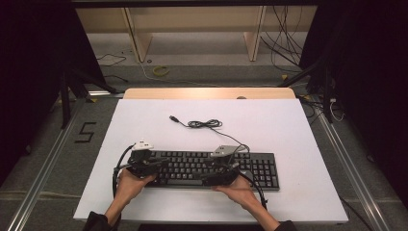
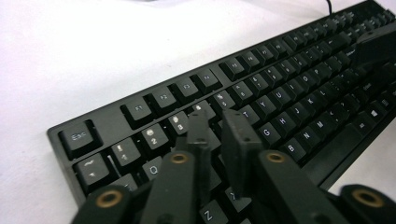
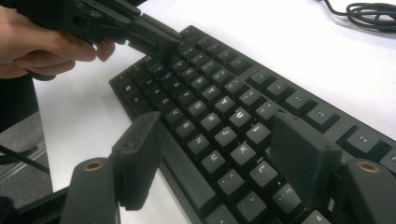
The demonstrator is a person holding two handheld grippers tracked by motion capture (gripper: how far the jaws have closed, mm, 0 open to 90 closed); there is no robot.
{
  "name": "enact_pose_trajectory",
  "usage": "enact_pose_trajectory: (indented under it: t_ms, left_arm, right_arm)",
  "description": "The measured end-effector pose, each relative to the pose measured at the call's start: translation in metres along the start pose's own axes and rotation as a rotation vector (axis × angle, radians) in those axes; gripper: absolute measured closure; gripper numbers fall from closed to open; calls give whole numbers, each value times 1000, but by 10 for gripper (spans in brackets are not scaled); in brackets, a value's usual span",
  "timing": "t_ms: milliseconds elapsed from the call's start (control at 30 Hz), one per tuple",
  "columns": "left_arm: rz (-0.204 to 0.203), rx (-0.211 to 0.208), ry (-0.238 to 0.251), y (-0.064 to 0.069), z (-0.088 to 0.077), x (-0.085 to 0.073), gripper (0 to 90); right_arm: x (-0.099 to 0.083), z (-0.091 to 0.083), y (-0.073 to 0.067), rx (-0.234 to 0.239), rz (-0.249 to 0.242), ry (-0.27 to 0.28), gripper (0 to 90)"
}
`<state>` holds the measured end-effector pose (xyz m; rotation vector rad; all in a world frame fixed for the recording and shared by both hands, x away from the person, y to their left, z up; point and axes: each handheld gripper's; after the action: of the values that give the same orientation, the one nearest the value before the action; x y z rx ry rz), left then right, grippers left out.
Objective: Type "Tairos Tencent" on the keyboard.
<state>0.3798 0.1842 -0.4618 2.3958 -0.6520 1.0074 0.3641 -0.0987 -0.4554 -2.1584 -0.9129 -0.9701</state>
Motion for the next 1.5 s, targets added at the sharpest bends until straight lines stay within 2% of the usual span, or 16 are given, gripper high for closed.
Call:
enact_pose_trajectory:
  t_ms: [233,700,900,1000,1100,1500]
  left_arm:
    - [14,-5,-24,3,10,2,889]
    - [22,19,-78,1,22,2,894]
    - [-6,-2,-63,-3,24,-1,896]
    - [3,3,-66,-2,23,0,895]
    - [-5,-1,-60,-2,22,0,892]
    - [-15,-32,-18,0,4,3,774]
  right_arm:
    - [-3,-2,-2,4,-8,2,343]
    - [-5,-3,-4,7,-12,7,333]
    - [-5,-3,-4,5,-11,10,333]
    - [-5,-3,-5,5,-11,9,334]
    - [-5,-3,-4,6,-7,11,335]
    - [-3,-2,-5,9,-9,17,344]
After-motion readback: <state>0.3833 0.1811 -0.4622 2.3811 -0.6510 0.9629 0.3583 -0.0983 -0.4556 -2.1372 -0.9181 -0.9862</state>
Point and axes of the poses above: each handheld gripper's, and its own axes: z roughly forward along the jaws, x roughly out of its top, y roughly to its right, and after that the axes turned 2 degrees about y, right-handed
